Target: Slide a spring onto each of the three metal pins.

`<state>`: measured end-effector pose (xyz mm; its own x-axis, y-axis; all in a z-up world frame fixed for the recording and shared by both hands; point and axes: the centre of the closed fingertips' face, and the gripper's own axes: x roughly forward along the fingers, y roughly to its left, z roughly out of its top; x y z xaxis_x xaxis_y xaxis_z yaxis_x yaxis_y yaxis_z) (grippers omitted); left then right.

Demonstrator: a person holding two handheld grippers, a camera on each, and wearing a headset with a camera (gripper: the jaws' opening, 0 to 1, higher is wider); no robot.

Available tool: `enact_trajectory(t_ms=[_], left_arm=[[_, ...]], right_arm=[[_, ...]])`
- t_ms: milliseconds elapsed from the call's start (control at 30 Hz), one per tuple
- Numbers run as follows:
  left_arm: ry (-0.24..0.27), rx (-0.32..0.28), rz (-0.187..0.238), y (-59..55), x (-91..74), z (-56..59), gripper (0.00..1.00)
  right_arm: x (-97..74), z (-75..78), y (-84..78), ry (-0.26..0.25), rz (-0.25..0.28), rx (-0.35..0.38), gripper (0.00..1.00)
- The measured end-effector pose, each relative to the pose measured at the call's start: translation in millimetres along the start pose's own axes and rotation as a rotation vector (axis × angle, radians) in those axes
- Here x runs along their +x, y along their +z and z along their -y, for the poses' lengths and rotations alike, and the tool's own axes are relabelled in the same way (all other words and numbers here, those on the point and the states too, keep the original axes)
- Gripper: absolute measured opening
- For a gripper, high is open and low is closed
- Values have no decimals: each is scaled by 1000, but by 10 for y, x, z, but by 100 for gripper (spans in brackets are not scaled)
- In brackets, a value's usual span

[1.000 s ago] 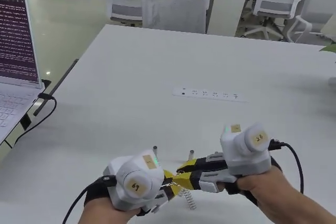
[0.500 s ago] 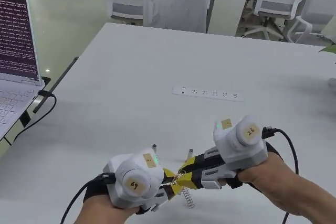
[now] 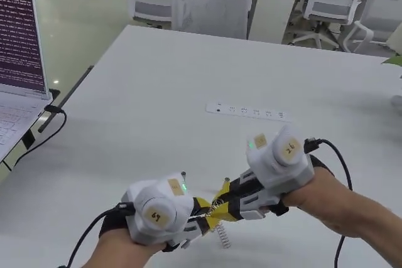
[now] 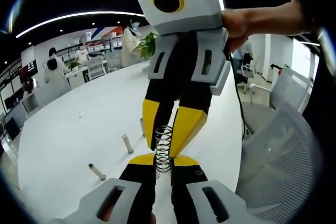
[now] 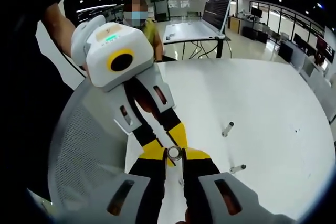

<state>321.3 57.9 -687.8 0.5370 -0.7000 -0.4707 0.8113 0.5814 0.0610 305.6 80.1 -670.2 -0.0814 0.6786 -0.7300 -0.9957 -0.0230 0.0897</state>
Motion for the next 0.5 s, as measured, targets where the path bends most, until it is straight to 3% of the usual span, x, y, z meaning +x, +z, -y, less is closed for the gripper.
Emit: enact_trajectory(t_ms=[200, 500], left_arm=[[-17, 1, 23, 48, 12, 39, 2], [-46, 6, 39, 88, 26, 98, 2]], right_arm=[[-38, -28, -13, 38, -48, -50, 9], [-70, -91, -43, 112, -162, -195, 9]])
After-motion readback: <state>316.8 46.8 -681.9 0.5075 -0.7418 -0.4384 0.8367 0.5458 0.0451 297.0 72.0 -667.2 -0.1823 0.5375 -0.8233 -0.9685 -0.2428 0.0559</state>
